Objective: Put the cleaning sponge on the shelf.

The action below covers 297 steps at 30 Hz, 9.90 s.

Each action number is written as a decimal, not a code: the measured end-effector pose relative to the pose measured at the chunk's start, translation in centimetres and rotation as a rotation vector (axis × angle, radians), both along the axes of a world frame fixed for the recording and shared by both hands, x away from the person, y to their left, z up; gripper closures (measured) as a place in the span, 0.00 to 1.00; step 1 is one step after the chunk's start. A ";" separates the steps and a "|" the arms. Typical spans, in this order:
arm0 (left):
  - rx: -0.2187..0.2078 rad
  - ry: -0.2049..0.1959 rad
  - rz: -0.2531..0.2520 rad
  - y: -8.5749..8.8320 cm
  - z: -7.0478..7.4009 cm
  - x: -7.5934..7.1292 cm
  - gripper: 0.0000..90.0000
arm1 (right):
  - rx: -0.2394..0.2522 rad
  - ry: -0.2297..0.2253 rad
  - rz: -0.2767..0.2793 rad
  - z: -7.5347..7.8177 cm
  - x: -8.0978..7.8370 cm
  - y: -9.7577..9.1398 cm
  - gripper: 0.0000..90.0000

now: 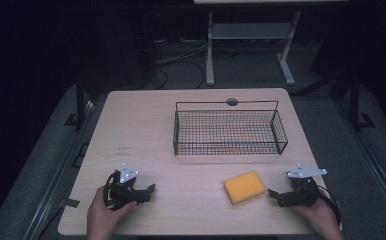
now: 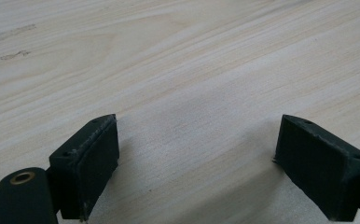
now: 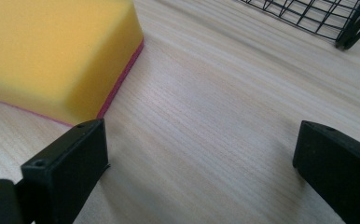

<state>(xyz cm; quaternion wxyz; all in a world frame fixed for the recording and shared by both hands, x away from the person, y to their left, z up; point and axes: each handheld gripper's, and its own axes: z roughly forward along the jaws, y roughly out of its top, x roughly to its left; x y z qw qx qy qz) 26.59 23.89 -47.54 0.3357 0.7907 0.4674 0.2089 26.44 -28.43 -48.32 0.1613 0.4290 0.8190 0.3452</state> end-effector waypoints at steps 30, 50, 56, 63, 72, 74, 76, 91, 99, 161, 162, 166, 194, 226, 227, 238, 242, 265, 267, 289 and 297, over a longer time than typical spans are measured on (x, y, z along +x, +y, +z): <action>-0.001 -0.001 0.003 0.0 0.0 0.0 0.14 | 0.065 0.132 0.162 2.9 -2.8 1.3 1.00; -0.002 -0.001 0.005 0.0 0.0 -0.1 0.14 | 0.065 0.158 0.200 2.2 -1.8 2.7 1.00; -0.002 -0.001 0.005 0.0 0.0 -0.1 0.14 | 0.058 0.154 0.197 2.2 -1.2 2.7 1.00; -0.002 0.000 0.006 0.0 0.0 -0.1 0.14 | 0.047 0.154 0.199 2.2 -0.6 2.8 1.00; -0.002 0.000 0.007 0.0 0.0 -0.1 0.14 | 0.035 0.152 0.197 2.2 0.3 3.1 1.00; -0.002 0.000 0.007 0.0 0.0 -0.1 0.14 | 0.032 0.151 0.198 2.2 0.5 3.0 1.00; -0.002 0.000 0.007 0.0 0.0 -0.1 0.14 | 0.033 0.146 0.195 2.2 0.7 3.0 1.00; -0.002 0.000 0.008 0.0 0.0 -0.1 0.14 | 0.019 0.131 0.200 2.5 2.0 3.4 1.00; -0.003 0.000 0.010 -0.1 0.0 -0.1 0.14 | 0.034 0.136 0.202 2.4 2.5 3.7 1.00; -0.006 0.003 0.018 -0.1 0.0 -0.2 0.14 | 0.082 0.078 0.333 6.6 4.4 10.1 1.00; -0.006 0.003 0.019 -0.1 0.0 -0.2 0.14 | 0.083 0.080 0.347 6.6 4.4 10.4 1.00; -0.005 0.003 0.018 -0.1 0.0 -0.2 0.14 | 0.080 0.076 0.380 6.6 4.3 11.7 1.00; -0.003 0.004 0.017 -0.1 0.0 -0.2 0.14 | 0.031 0.141 0.490 4.6 3.9 16.0 1.00; -0.005 0.002 0.018 -0.1 0.0 -0.3 0.14 | 0.037 0.158 0.429 4.6 2.4 12.4 1.00; -0.005 0.001 0.018 -0.1 0.0 -0.3 0.14 | 0.039 0.159 0.425 4.6 2.3 12.3 1.00; -0.004 0.002 0.017 -0.1 0.0 -0.3 0.14 | 0.044 0.159 0.387 4.8 1.9 10.4 1.00; -0.003 0.003 0.016 -0.1 0.0 -0.3 0.14 | 0.045 0.160 0.371 4.8 1.7 9.7 1.00; -0.002 0.003 0.016 -0.1 0.0 -0.3 0.14 | 0.078 0.154 0.319 5.3 1.2 6.9 1.00; -0.002 0.003 0.016 -0.1 0.0 -0.3 0.14 | 0.079 0.151 0.343 5.3 1.1 7.7 1.00; -0.001 0.003 0.016 -0.1 0.0 -0.3 0.14 | 0.038 0.173 0.338 4.6 1.2 8.0 1.00; -0.001 0.003 0.016 -0.1 0.0 -0.3 0.14 | 0.028 0.164 0.298 4.7 1.5 6.7 1.00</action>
